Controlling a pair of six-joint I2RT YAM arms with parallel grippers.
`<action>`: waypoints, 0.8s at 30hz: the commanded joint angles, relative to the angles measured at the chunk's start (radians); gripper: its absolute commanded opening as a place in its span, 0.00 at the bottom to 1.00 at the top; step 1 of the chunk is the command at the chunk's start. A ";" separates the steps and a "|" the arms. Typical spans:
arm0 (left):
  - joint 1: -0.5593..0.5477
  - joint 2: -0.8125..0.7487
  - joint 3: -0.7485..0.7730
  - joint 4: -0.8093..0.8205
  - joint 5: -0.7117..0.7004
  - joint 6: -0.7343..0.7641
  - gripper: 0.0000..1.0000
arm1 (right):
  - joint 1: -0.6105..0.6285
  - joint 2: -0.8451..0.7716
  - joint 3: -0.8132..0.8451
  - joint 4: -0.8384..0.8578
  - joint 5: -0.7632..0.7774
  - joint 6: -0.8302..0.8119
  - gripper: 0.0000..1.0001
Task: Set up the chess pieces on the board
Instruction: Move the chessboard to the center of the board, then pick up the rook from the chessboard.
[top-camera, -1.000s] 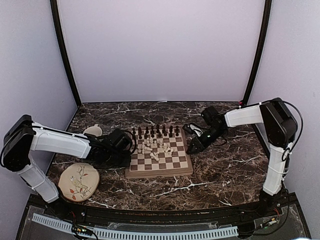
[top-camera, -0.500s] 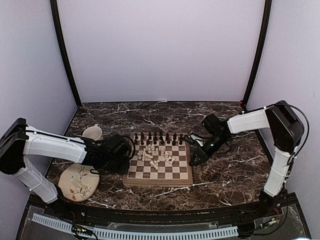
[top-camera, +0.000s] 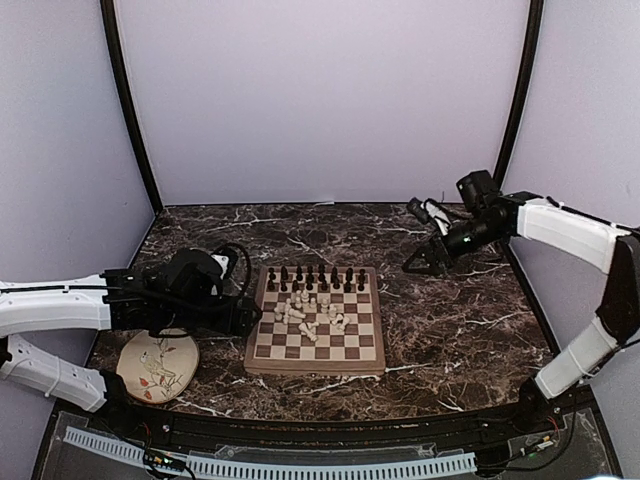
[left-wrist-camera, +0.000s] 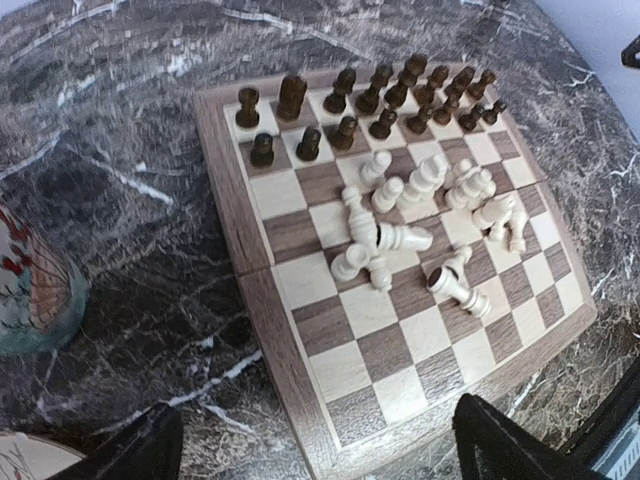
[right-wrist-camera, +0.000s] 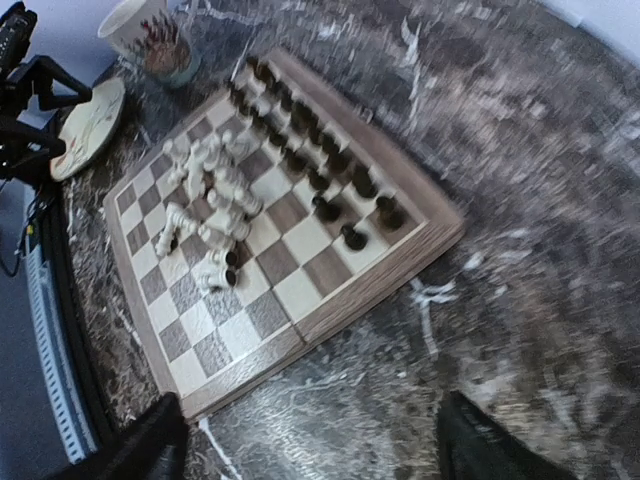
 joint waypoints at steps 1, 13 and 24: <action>0.000 -0.046 0.104 -0.076 -0.188 0.144 0.99 | 0.004 -0.209 0.022 0.080 0.208 0.046 1.00; 0.019 0.012 0.065 0.445 -0.350 0.606 0.99 | -0.088 -0.502 -0.343 0.429 0.289 0.011 1.00; 0.173 0.099 0.143 0.491 -0.284 0.607 0.99 | -0.120 -0.438 -0.292 0.432 0.312 0.024 1.00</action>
